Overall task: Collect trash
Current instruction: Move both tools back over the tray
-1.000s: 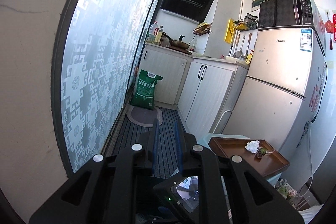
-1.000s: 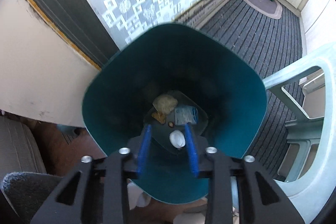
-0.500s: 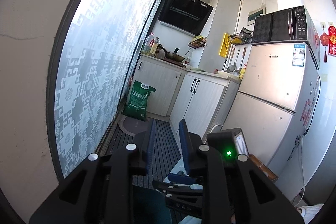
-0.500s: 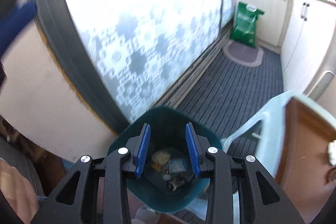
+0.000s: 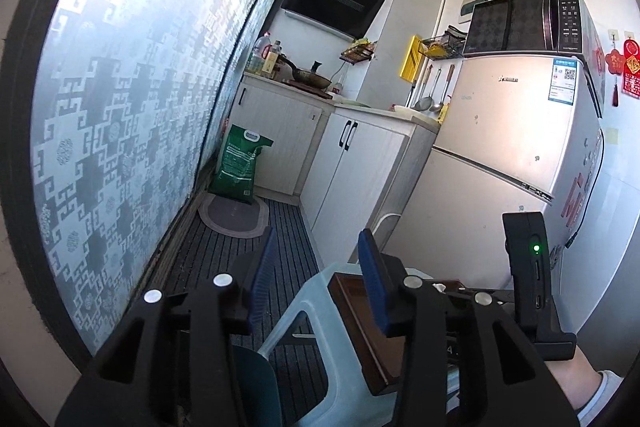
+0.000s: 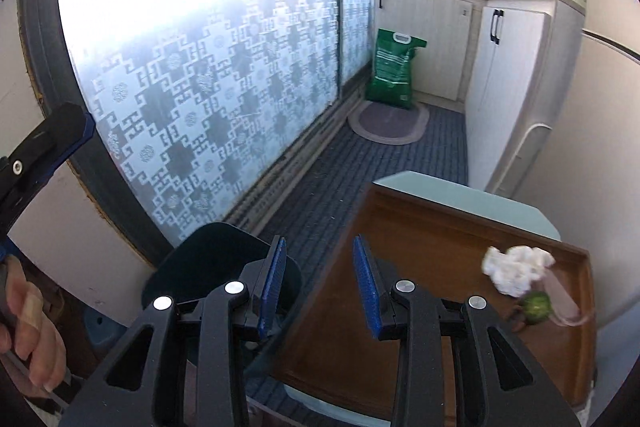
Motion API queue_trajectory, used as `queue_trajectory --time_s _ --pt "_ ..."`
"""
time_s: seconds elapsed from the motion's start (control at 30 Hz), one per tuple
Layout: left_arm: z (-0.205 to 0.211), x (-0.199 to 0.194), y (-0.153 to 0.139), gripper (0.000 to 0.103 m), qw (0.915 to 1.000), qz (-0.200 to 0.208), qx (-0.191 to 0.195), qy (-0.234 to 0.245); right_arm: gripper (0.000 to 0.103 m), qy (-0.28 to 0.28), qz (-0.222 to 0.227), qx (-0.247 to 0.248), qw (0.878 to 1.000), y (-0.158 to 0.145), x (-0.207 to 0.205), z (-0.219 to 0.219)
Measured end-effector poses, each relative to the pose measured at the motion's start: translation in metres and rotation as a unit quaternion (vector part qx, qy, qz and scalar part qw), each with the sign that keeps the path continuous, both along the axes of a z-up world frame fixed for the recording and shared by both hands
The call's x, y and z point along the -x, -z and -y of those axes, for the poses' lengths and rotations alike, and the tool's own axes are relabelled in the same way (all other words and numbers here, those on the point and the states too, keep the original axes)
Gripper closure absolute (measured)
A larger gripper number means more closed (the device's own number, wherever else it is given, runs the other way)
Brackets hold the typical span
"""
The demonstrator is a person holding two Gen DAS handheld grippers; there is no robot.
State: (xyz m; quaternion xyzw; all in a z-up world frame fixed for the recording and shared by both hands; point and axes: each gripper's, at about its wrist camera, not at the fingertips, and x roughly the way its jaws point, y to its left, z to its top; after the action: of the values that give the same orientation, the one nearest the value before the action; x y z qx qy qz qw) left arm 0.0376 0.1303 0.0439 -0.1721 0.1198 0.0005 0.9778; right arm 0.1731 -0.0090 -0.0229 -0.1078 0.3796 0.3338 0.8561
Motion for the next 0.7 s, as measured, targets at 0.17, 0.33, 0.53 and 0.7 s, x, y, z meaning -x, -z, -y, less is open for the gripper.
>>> queue_trajectory --time_s 0.17,0.33,0.53,0.7 --pt "0.027 -0.028 0.008 0.059 0.9988 -0.034 0.003 0.033 0.068 0.027 0.004 -0.001 1.0 -0.001 -0.01 0.041" --pt "0.054 -0.058 0.021 0.056 0.9946 -0.083 -0.009 0.061 0.066 0.058 0.0 0.004 0.998 0.006 -0.023 0.081" --pt "0.076 -0.087 0.034 0.056 0.986 -0.129 0.004 0.105 0.066 0.08 -0.012 0.008 0.997 0.016 -0.03 0.124" --pt "0.103 -0.11 0.038 0.056 0.9782 -0.159 -0.038 0.129 0.066 0.078 -0.024 0.005 0.997 0.021 -0.031 0.144"
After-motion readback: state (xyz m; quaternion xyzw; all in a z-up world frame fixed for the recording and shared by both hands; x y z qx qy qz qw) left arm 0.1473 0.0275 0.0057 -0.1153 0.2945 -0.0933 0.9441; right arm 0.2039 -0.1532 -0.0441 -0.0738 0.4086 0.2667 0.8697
